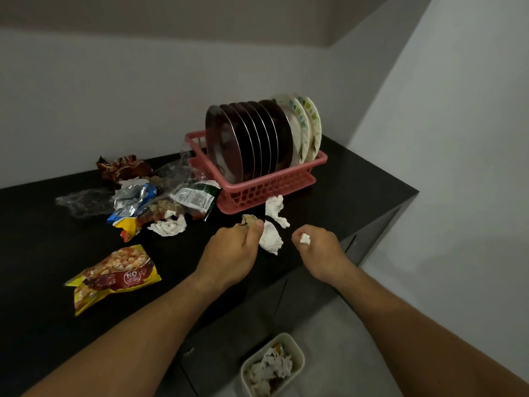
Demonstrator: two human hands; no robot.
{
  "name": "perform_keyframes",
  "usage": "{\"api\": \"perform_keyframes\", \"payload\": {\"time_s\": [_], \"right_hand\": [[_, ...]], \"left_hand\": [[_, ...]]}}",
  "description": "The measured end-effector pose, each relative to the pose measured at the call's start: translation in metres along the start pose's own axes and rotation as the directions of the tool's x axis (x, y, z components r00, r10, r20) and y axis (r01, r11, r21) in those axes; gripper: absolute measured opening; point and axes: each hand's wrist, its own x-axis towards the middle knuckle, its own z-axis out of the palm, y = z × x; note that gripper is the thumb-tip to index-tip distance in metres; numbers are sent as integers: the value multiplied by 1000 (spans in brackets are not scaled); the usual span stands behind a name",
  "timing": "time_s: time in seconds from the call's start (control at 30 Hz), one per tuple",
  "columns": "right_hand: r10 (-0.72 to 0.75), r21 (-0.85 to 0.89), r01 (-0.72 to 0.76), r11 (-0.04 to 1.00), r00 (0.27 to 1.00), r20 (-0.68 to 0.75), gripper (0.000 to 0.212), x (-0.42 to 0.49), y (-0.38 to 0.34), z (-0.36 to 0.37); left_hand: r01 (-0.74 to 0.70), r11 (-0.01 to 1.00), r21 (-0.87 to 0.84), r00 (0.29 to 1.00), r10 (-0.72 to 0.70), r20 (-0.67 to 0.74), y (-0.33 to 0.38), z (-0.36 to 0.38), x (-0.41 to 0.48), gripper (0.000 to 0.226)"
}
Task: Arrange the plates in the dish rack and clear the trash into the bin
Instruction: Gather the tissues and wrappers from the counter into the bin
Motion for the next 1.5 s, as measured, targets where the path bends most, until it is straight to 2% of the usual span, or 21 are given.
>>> {"api": "perform_keyframes", "payload": {"time_s": [0.03, 0.13, 0.23, 0.33, 0.43, 0.63, 0.77, 0.9, 1.07, 1.2, 1.37, 1.43, 1.5], "right_hand": [[-6, -13, 6, 1000, 1000, -14, 18, -3, 4, -1], [25, 32, -24, 999, 998, -53, 46, -14, 19, -2], [80, 93, -76, 993, 996, -38, 61, -29, 41, 0], [83, 85, -86, 993, 996, 37, 56, -42, 68, 10], [59, 32, -62, 998, 993, 101, 47, -53, 103, 25], [51, -7, -50, 999, 975, 218, 36, -73, 173, 67], [29, -55, -17, 998, 974, 225, 32, -75, 227, 103], [67, -79, -48, 996, 965, 252, 32, -67, 283, 159], [77, -66, -61, 996, 962, 263, 41, -47, 346, 267], [36, -127, 16, 992, 916, 399, 40, -31, 388, 366], [111, -139, -46, 989, 852, 512, 38, -19, 434, 466], [121, -200, -1, 980, 800, 588, 41, -15, 450, 494], [129, -269, 88, 959, 709, 693, 54, -14, 462, 513]], "left_hand": [[-1, 1000, 8, 1000, 1, -5, 2, 5, -4, 66], [-31, 996, 85, 1000, 31, 2, 10, 24, -17, 59], [-51, 989, 139, 996, 40, 77, 14, 55, -34, 47], [-58, 988, 143, 983, 31, 181, 6, 88, -52, 46], [-20, 990, 137, 981, -7, 194, -5, 121, -73, 48], [214, 960, 178, 933, -255, 254, -42, 185, -119, 27], [198, 956, 219, 927, -255, 275, -69, 221, -126, 28], [238, 929, 283, 914, -312, 258, -129, 264, -132, 30], [227, 916, 330, 908, -322, 269, -229, 322, -165, 48], [196, 882, 429, 908, -328, 260, -312, 361, -196, 47], [180, 871, 458, 923, -311, 228, -381, 393, -234, 41], [148, 879, 454, 937, -271, 219, -395, 402, -244, 37], [131, 882, 453, 945, -250, 211, -403, 411, -248, 32]]}}
